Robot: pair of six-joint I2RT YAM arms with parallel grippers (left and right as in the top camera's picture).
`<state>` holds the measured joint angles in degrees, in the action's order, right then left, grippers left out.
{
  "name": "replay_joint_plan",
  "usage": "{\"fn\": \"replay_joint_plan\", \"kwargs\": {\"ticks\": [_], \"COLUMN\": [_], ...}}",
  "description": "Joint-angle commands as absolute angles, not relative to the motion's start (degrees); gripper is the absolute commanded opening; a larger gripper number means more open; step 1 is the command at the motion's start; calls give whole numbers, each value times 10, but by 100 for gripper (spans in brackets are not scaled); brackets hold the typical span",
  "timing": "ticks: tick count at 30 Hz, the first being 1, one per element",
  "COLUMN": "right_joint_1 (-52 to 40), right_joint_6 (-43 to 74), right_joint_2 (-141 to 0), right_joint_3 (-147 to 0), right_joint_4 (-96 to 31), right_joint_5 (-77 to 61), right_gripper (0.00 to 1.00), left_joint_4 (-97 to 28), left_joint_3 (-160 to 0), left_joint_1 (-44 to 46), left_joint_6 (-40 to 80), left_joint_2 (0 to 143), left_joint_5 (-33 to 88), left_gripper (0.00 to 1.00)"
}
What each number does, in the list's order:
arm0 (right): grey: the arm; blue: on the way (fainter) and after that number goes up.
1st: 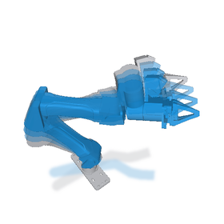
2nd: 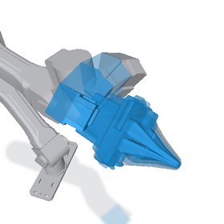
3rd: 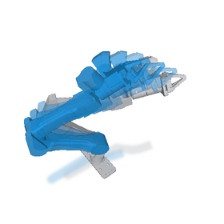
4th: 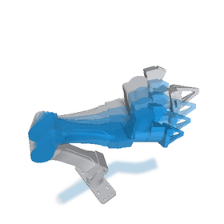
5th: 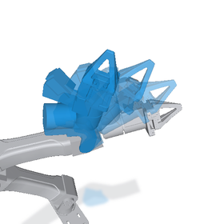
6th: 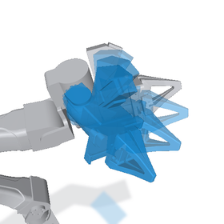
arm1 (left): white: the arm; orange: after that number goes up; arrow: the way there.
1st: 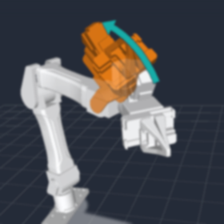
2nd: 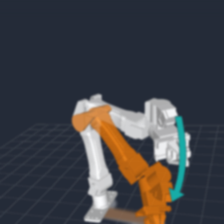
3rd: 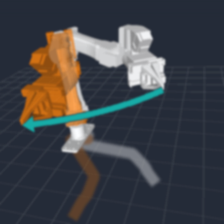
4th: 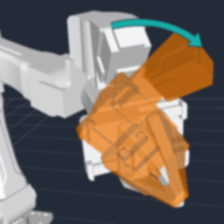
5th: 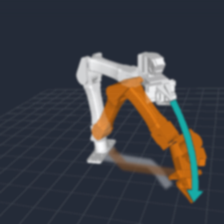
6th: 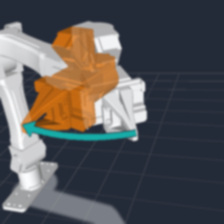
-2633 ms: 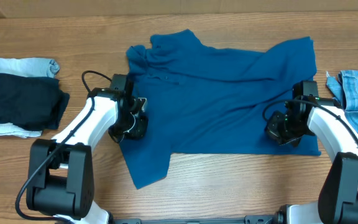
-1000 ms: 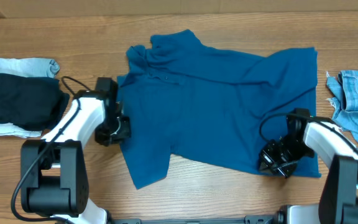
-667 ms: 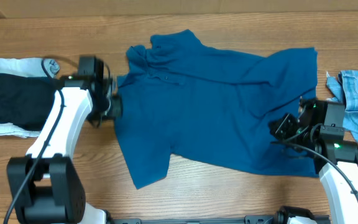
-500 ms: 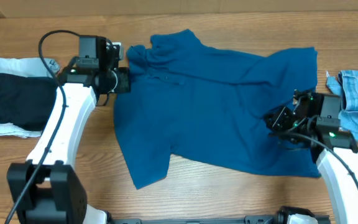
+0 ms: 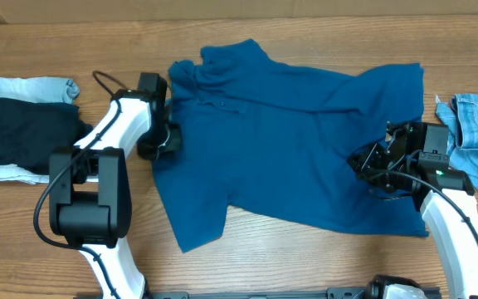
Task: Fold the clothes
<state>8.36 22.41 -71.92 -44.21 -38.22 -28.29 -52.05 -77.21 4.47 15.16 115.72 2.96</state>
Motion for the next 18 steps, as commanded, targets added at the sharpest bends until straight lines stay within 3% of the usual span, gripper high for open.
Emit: {"fn": "replay_joint_plan", "kwargs": {"ticks": [1,6,10,14,18], "right_joint_1": [83,83,83,83,83], "right_joint_6": [220,220,209,194,194], "right_joint_2": [-718,-718,-718,-718,-718], "right_joint_3": [-454,-454,-454,-454,-454], "right_joint_4": [-380,-384,-391,-390,-390], "right_joint_5": [-303,-312,-312,-312,-312], "right_gripper": [4,4,4,4,4], "left_joint_4": [-580,-628,-629,-564,-446], "left_joint_3": [-773,-773,-773,-780,-780], "left_joint_1": [-27,-119,-118,-34,63], "left_joint_6": [260,257,207,105,86], "left_joint_2": [1168,1166,1129,1001,934], "left_joint_5": [-50,-70,-78,-11,-4], "left_gripper": [4,4,4,4,4]}}
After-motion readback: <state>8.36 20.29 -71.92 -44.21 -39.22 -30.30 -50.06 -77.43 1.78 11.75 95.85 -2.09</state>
